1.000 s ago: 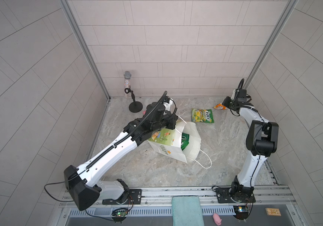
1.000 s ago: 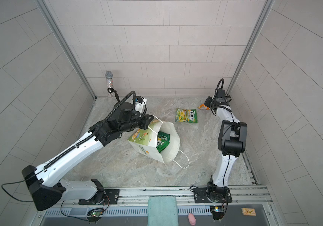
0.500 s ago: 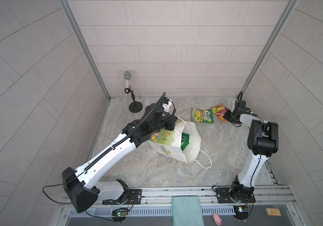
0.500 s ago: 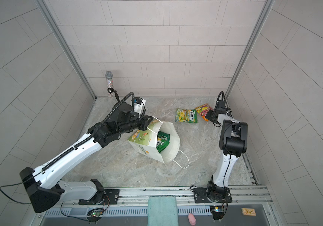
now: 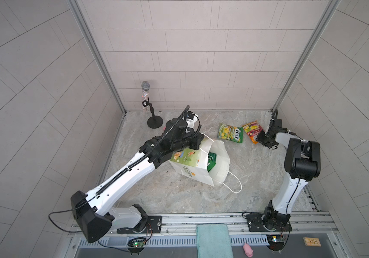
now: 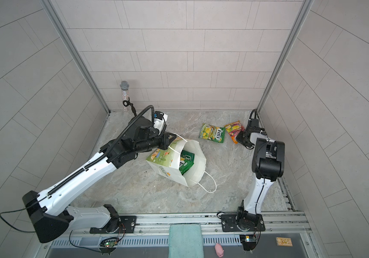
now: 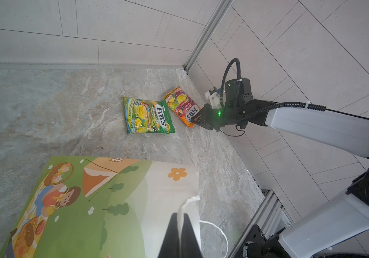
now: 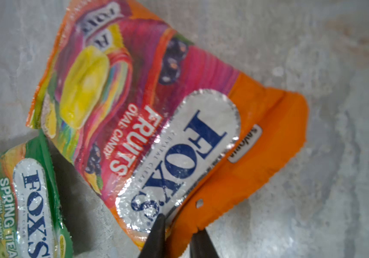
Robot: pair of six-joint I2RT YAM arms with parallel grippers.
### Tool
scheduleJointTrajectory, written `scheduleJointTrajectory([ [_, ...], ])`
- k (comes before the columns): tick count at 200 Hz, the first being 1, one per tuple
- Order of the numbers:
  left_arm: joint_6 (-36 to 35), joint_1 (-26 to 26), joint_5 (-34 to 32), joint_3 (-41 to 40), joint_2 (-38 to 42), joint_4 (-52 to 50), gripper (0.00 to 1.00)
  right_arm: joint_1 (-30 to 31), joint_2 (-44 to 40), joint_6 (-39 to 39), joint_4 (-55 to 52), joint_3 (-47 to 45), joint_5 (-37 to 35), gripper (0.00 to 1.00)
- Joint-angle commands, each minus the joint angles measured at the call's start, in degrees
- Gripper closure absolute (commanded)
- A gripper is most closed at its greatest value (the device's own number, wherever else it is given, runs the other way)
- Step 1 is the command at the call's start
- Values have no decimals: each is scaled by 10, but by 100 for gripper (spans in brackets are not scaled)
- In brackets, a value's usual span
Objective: Take the snacks out of the paper bag
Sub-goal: Place the snack at the top-right of the table.
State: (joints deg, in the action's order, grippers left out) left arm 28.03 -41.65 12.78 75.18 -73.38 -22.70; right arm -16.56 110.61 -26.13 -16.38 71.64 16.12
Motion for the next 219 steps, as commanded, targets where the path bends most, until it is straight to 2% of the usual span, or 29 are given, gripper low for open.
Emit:
scheduleJointTrajectory([
  [1, -1, -1, 18, 4, 12, -9, 100, -2, -55, -7, -20, -15, -7, 63],
  [42, 0, -1, 38, 7, 13, -21, 100, -1, -155, -17, -32, -69, 27, 43],
  [99, 1, -2, 52, 5, 12, -28, 100, 23, -380, -13, -64, -205, 188, 43],
  [123, -1, -2, 51, 8, 11, -31, 100, 78, -486, -27, -60, -261, 228, 44],
  [160, 2, -2, 23, 3, 23, -31, 100, 172, -638, -63, -58, -316, 231, 45],
  [186, 5, -2, 6, -2, 31, -31, 100, 231, -690, -77, -70, -334, 257, 47],
  [219, 8, -2, 1, -1, 33, -30, 100, 326, -732, -71, -76, -358, 253, 47],
])
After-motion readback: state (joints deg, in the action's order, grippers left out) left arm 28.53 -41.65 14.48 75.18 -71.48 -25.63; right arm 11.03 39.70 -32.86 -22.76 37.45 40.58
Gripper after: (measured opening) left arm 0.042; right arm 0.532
